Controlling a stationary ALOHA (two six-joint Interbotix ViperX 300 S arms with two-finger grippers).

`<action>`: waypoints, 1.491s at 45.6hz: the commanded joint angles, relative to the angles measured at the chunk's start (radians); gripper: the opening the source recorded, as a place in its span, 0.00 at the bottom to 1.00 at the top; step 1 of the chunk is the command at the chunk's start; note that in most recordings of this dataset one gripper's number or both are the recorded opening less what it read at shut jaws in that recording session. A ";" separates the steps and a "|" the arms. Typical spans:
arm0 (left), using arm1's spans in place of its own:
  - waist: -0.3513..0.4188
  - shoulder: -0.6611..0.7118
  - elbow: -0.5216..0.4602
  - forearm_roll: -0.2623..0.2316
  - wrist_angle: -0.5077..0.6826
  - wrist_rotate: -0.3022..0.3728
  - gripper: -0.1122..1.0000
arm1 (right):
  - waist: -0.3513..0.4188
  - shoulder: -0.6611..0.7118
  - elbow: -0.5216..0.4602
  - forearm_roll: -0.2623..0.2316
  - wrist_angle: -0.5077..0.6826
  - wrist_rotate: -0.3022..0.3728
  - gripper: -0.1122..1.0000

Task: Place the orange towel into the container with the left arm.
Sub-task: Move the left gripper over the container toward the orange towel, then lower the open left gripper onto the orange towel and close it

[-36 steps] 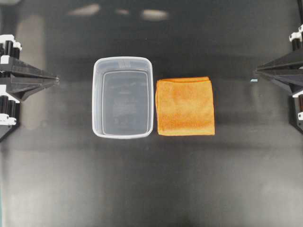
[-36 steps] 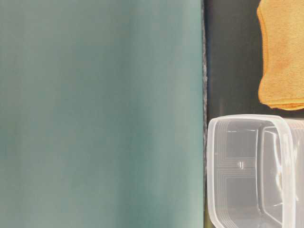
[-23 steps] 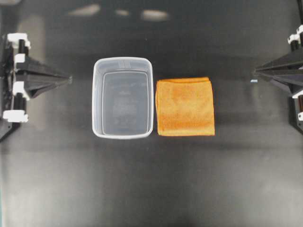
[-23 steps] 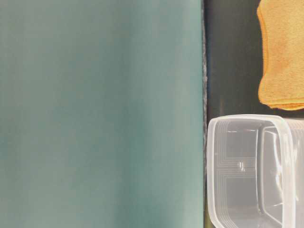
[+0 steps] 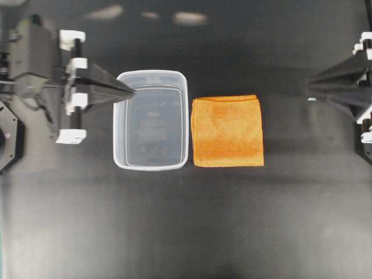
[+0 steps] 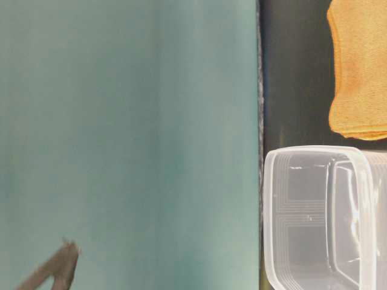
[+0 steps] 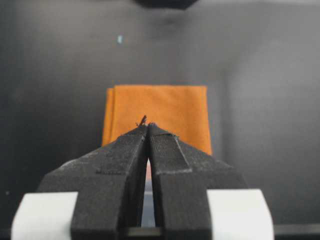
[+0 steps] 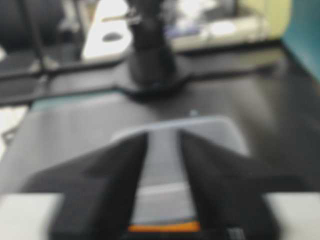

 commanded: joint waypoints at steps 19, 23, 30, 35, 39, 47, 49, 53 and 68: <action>0.023 0.367 -0.396 0.003 0.298 0.003 0.75 | -0.012 -0.009 -0.011 0.005 -0.018 0.002 0.79; 0.018 0.443 -0.465 0.003 0.377 0.008 0.89 | -0.012 -0.012 -0.011 0.003 -0.018 0.002 0.79; 0.003 0.607 -0.597 0.003 0.508 0.066 0.91 | -0.012 -0.018 -0.011 0.005 -0.017 0.002 0.79; -0.015 0.730 -0.699 0.003 0.574 0.126 0.91 | -0.011 -0.021 -0.009 0.005 -0.015 0.003 0.79; -0.023 0.824 -0.769 0.003 0.606 0.155 0.91 | -0.005 -0.025 -0.009 0.005 -0.017 0.006 0.79; -0.018 0.942 -0.853 0.003 0.604 0.155 0.91 | 0.005 -0.028 -0.006 0.005 -0.026 0.006 0.79; -0.015 0.969 -0.862 0.003 0.604 0.152 0.91 | 0.008 -0.028 -0.003 0.005 -0.028 0.006 0.79; -0.012 1.003 -0.868 0.003 0.604 0.149 0.91 | 0.011 -0.032 -0.002 0.005 -0.032 0.008 0.79; -0.031 1.109 -0.864 0.003 0.561 0.143 0.91 | 0.017 -0.051 -0.006 0.006 -0.034 0.017 0.79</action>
